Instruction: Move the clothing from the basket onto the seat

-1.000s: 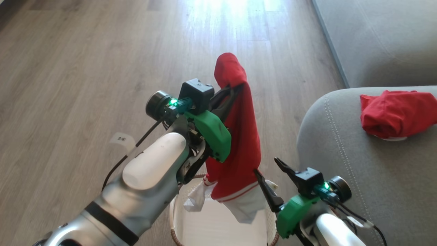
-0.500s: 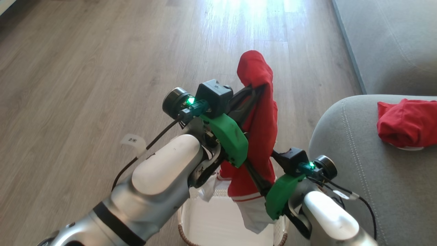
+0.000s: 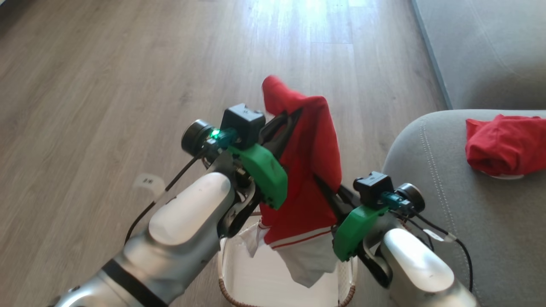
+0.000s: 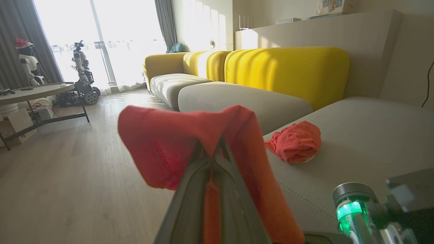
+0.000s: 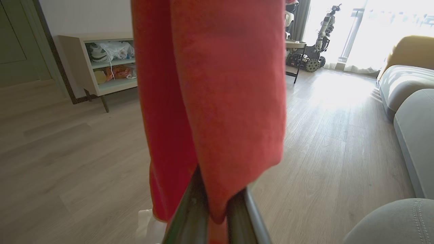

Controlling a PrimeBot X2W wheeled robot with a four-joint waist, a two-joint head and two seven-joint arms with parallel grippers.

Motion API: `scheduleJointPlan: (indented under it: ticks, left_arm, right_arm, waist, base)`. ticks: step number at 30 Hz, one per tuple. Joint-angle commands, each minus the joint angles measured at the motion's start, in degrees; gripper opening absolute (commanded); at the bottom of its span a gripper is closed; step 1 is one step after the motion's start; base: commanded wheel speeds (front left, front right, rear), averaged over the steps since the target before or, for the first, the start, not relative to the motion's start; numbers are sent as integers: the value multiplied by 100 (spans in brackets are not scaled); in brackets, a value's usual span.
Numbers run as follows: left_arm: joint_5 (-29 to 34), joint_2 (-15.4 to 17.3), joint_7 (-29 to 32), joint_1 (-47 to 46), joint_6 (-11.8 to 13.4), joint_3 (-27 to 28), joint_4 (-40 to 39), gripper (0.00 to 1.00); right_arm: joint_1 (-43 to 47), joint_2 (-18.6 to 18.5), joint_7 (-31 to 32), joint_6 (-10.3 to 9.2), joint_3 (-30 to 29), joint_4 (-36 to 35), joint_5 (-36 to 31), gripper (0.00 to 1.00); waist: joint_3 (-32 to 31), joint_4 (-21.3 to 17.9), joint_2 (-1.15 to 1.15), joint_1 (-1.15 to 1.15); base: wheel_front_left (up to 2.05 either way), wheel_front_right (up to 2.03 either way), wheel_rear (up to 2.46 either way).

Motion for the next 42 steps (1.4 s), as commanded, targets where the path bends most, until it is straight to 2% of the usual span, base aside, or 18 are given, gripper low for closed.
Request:
scheduleJointPlan:
  ticks: [1,2,3,4,11,14,16,23,33,42]
  left_arm:
    - [-10,148,-102,-186,45,269,-70,27]
    - [-20,156,-152,-159,36,277,-46,43]
    - [-39,163,-187,-125,22,281,-19,80]
    - [-45,177,-213,-95,5,273,11,100]
    - [-70,305,-440,130,-69,240,203,100]
    - [-116,277,-567,271,-87,223,265,100]
    - [-126,267,-596,309,-88,216,283,100]
    - [-103,165,-810,514,-63,109,385,100]
    - [-81,-32,-1058,730,4,-35,438,100]
    - [9,-99,-1132,738,69,-169,469,100]
  right_arm:
    - [-103,33,-44,-2,-68,-278,-60,0]
    - [-80,33,-44,-2,-131,-323,-82,0]
    - [-54,33,-44,-2,-210,-372,-108,0]
    - [-20,33,-44,-2,-294,-419,-147,0]
    - [303,33,-44,-2,-1002,-756,-553,0]
    - [521,25,-44,-2,-1445,-1008,-821,0]
    - [572,21,-44,-2,-1540,-1079,-873,0]
    - [780,-45,86,-2,-2059,-1650,-1129,0]
    - [901,-118,483,-2,-2357,-2487,-1258,0]
    - [824,-96,723,-2,-2506,-2939,-1167,0]
  waist:
    - [15,-74,0,0]
    - [20,-104,0,0]
    - [24,-132,0,0]
    - [28,-162,0,0]
    - [78,-510,0,0]
    - [117,-772,0,0]
    - [128,-848,0,0]
    - [248,-1473,0,0]
    - [522,-2289,0,0]
    - [777,-2545,0,0]
  base:
    - [0,0,0]
    - [0,0,0]
    - [0,0,0]
    - [0,0,0]
    - [0,0,0]
    - [0,0,0]
    - [0,0,0]
    - [0,0,0]
    - [0,0,0]
    - [0,0,0]
